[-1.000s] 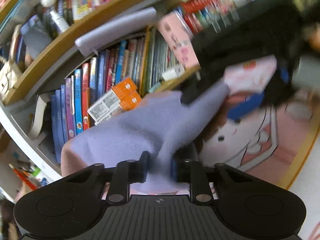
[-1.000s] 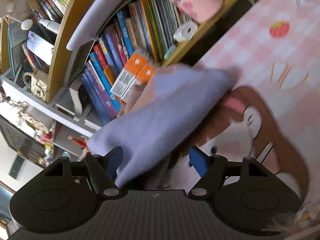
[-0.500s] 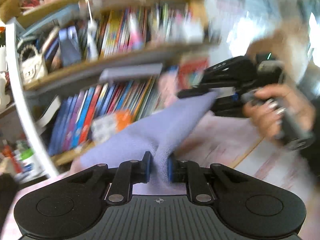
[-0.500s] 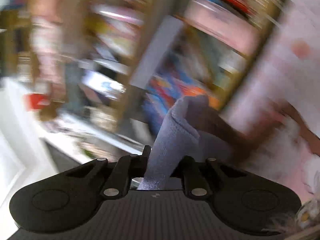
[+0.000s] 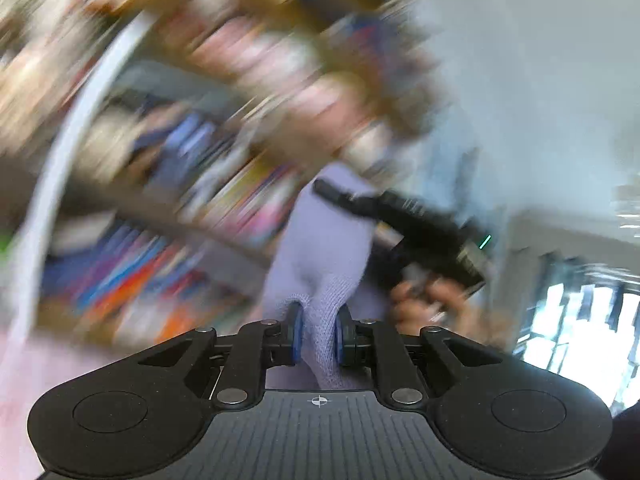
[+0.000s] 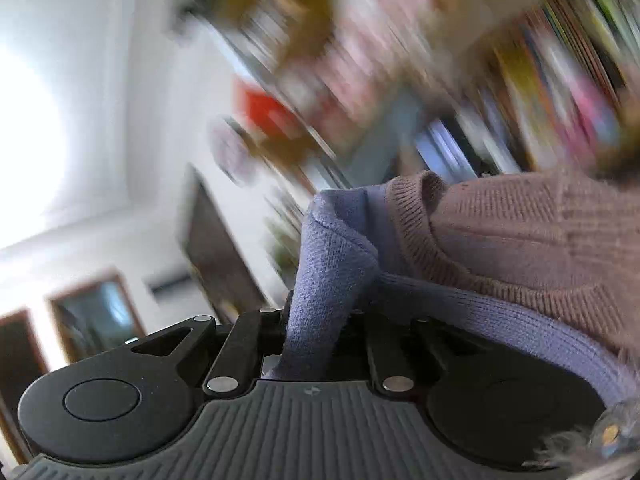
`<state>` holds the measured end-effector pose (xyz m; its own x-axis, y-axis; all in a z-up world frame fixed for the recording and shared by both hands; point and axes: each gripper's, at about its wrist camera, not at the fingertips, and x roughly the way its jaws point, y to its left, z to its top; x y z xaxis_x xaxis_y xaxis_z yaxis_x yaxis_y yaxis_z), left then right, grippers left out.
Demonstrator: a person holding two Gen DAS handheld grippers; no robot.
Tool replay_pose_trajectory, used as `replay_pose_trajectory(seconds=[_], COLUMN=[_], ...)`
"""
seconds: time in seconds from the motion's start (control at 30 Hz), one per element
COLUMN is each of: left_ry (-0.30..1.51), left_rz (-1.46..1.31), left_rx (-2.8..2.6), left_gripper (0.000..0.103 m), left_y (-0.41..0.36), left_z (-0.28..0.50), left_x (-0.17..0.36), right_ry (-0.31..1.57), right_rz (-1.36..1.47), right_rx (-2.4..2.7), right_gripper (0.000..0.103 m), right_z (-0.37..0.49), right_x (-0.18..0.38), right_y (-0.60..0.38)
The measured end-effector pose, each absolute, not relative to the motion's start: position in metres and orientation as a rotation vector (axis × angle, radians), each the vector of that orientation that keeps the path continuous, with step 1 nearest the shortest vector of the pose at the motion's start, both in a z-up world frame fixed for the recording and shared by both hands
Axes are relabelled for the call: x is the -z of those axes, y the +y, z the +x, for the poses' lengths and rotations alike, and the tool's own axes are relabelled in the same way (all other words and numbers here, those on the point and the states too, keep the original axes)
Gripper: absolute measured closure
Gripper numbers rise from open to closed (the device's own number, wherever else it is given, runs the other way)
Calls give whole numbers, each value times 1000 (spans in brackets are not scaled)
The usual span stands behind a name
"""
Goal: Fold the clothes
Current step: 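Shake the sweater open and lay it flat, opening the right tool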
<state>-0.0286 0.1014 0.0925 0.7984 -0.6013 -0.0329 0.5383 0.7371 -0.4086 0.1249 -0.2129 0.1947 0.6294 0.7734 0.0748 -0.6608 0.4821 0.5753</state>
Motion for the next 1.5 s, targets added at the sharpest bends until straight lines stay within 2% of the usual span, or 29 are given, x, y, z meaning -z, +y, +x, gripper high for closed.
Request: replay_pose_trajectory(seconds=[0.1,0.2,0.4,0.47,0.57,0.6,0.63,0.7,0.87,1.03,1.17,1.4,1.5], left_ry=[409,491,425,391,368,362,360,368,422,486,495,530,540], left_rz=[-440,-343,-126,-109,-82,-59,-36,3,117,283,432,522,535], left_rx=[474,332,168,180,221,235,252,288,395,489,486,446,442], left_gripper=[88,84,79,77,72,72,72,72,72,71,71,72,71], left_y=[121,127,126,127,120,116,110,99,57,-4,-51,-92,-101], left_z=[1,6,-7,-14,-20,-22,-24,-23,2,46,78,127,141], left_x=[-31,-3,-20,-32,-43,-45,-46,-45,-38,-22,-7,18,27], right_ry=[482,647,662,681,694,678,647,596,544,619,636,651,644], right_rz=[557,508,387,334,299,299,301,277,40,-75,-82,-132,-116], right_rx=[-750,-685,-726,-748,-775,-786,-803,-805,-577,-368,-357,-371,-374], right_gripper=[92,92,91,89,69,57,50,47,44,45,47,49,47], right_z=[171,199,223,228,225,219,205,180,125,110,112,130,130], right_x=[-111,-54,-34,-32,-32,-35,-39,-48,-49,-20,-1,12,14], right_y=[-166,-124,-53,-35,-26,-31,-43,-69,-152,-211,-225,-227,-234])
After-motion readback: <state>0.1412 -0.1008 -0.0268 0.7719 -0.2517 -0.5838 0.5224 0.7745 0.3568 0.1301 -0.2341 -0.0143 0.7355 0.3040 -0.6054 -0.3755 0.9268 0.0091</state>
